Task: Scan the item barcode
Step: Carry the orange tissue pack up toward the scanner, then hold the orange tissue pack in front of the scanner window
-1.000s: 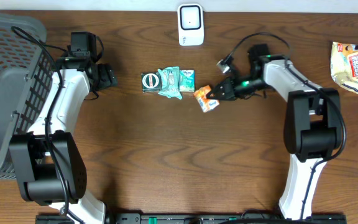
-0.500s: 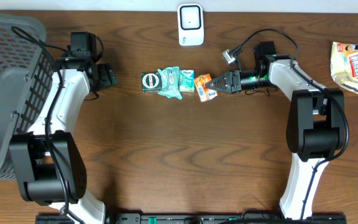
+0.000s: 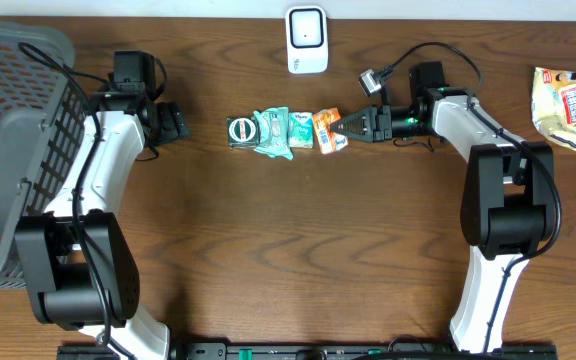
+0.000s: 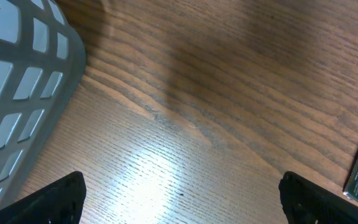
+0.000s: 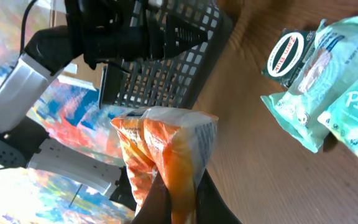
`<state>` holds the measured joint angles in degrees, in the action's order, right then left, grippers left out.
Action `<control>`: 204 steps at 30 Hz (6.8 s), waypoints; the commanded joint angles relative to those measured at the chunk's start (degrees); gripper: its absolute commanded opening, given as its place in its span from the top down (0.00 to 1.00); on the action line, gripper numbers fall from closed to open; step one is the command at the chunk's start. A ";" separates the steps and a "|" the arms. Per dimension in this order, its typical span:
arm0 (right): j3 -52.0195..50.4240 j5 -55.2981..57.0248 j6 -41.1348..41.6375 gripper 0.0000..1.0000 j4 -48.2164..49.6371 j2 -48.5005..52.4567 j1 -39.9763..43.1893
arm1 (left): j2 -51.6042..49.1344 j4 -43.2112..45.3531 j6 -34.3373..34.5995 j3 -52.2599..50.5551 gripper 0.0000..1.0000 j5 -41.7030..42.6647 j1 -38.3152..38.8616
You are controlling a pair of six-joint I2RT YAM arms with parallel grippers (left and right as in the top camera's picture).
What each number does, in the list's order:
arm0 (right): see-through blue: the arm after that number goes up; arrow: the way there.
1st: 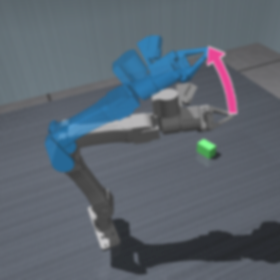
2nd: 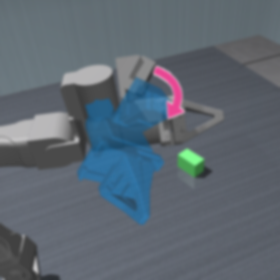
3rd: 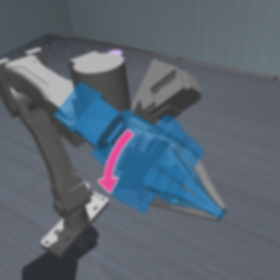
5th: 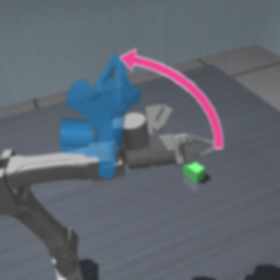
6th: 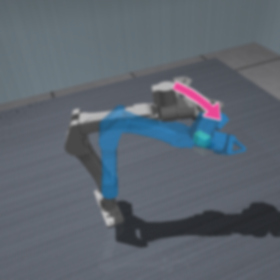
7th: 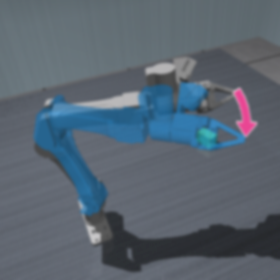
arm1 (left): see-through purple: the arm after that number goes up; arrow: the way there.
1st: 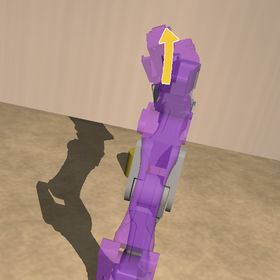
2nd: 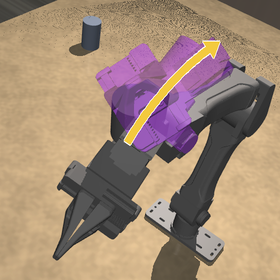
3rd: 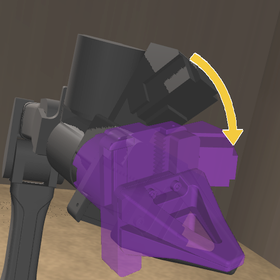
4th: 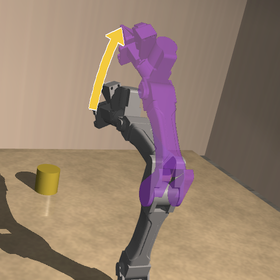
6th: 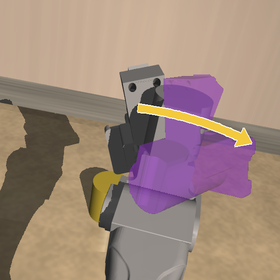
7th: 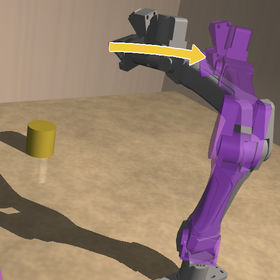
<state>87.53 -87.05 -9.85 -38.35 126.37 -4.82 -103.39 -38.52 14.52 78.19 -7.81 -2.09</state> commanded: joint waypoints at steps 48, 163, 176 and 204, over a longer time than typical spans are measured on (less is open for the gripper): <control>-0.15 0.31 61.29 0.99 58.36 0.22 -0.85 | -0.02 -0.02 -0.76 -0.33 0.03 -0.31 0.00; 29.05 100.80 -2.93 0.99 13.27 0.20 -16.85 | -0.02 -0.02 -0.76 -0.33 0.02 -0.31 0.00; 28.98 99.95 -20.83 0.99 29.66 3.43 -17.09 | -0.02 -0.02 -0.76 -0.33 0.03 -0.31 0.00; 28.98 96.48 -37.99 0.99 40.17 11.58 -19.43 | -0.02 -0.02 -0.76 -0.33 0.02 -0.31 0.00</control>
<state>115.77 10.50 -43.83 1.08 138.69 -23.11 -103.39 -38.54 14.52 78.19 -7.81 -2.09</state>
